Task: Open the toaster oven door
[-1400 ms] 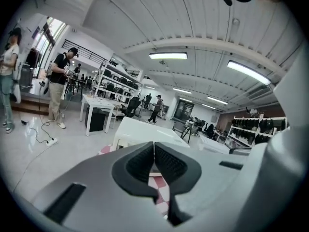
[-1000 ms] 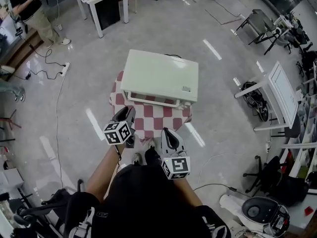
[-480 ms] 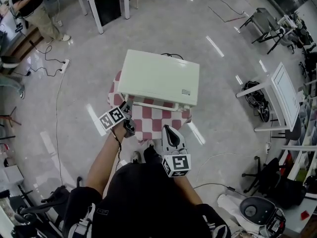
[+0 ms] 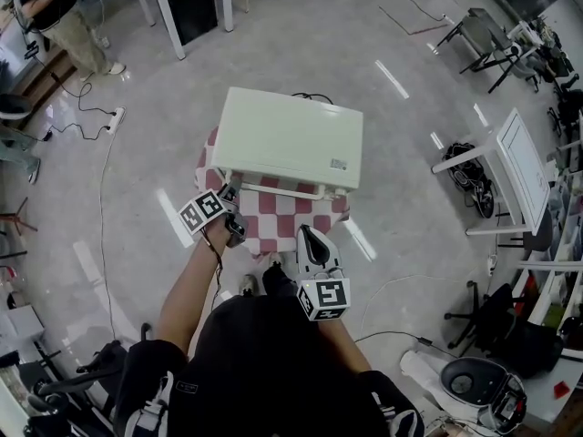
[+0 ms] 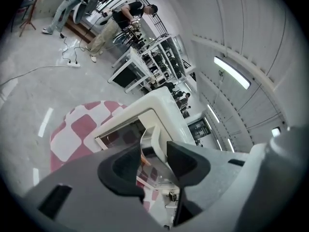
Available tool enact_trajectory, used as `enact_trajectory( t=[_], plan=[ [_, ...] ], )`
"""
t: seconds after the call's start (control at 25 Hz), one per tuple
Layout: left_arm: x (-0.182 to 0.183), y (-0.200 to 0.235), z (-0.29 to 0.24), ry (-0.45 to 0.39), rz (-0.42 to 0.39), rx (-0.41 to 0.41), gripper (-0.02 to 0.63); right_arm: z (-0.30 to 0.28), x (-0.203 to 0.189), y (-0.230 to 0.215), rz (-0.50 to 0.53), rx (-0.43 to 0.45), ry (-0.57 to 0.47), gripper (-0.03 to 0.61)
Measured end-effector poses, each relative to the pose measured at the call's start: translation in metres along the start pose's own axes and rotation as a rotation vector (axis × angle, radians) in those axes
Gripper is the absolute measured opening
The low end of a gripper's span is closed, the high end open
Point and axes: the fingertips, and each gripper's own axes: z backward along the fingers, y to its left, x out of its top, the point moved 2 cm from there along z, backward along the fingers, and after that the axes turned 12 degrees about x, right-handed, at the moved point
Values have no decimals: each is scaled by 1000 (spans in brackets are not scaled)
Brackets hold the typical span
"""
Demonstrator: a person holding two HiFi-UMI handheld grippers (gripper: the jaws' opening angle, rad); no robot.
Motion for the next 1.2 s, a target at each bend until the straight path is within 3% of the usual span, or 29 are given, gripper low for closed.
enact_trajectory(
  t=[0.36, 0.8, 1.2],
  plan=[
    [-19, 15, 16, 14, 0, 11, 167, 6, -2, 10, 12, -5, 1, 26],
    [-73, 76, 45, 117, 110, 57, 130, 19, -11, 23, 15, -43, 5, 26],
    [-96, 107, 44, 163, 131, 122, 117, 30, -23, 10, -8, -96, 41, 26]
  ],
)
